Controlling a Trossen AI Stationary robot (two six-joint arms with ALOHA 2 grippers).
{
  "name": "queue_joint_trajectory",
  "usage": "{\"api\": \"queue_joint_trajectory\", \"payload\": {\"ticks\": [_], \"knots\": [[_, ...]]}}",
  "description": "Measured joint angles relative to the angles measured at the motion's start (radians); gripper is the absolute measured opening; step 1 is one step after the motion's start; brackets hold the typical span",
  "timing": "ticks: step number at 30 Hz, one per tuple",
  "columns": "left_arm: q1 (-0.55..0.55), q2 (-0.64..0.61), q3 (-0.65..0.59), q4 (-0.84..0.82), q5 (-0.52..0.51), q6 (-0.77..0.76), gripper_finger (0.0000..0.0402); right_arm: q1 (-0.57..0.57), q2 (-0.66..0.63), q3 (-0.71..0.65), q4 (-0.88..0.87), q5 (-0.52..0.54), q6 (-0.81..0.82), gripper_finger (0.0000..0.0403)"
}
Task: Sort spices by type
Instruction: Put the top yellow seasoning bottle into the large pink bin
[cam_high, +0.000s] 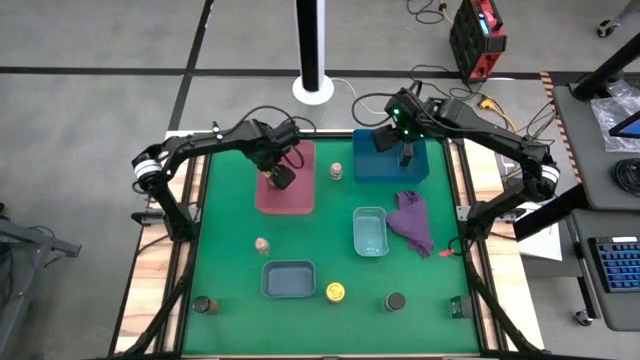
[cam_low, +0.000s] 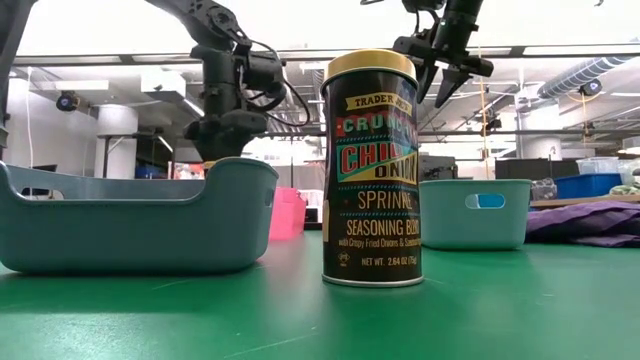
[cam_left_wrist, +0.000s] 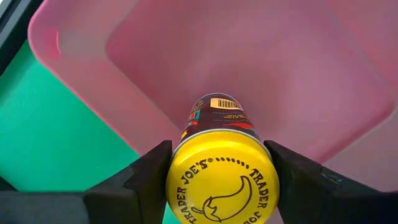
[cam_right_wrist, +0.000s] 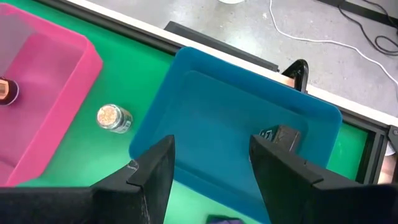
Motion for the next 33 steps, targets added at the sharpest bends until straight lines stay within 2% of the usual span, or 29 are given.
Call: {"api": "queue_joint_trajectory", "payload": {"ticks": [4,13,27,33], "knots": [[0.001,0.0,-0.003,0.027,0.0,0.011,0.0228,0.0,0.0,0.0,0.0,0.0,0.006,0.0199],[0.02,0.0,-0.019,0.114,-0.001,0.047,0.0229,0.0,0.0,0.0,0.0,0.0,0.011,0.0199],[0.04,0.0,-0.031,0.113,-0.003,0.06,0.0232,0.0,0.0,0.0,0.0,-0.005,0.017,0.0199],[0.04,0.0,-0.03,0.113,-0.003,0.061,0.0253,0.0,0.001,0.0,0.0,-0.005,0.017,0.0199]]}}
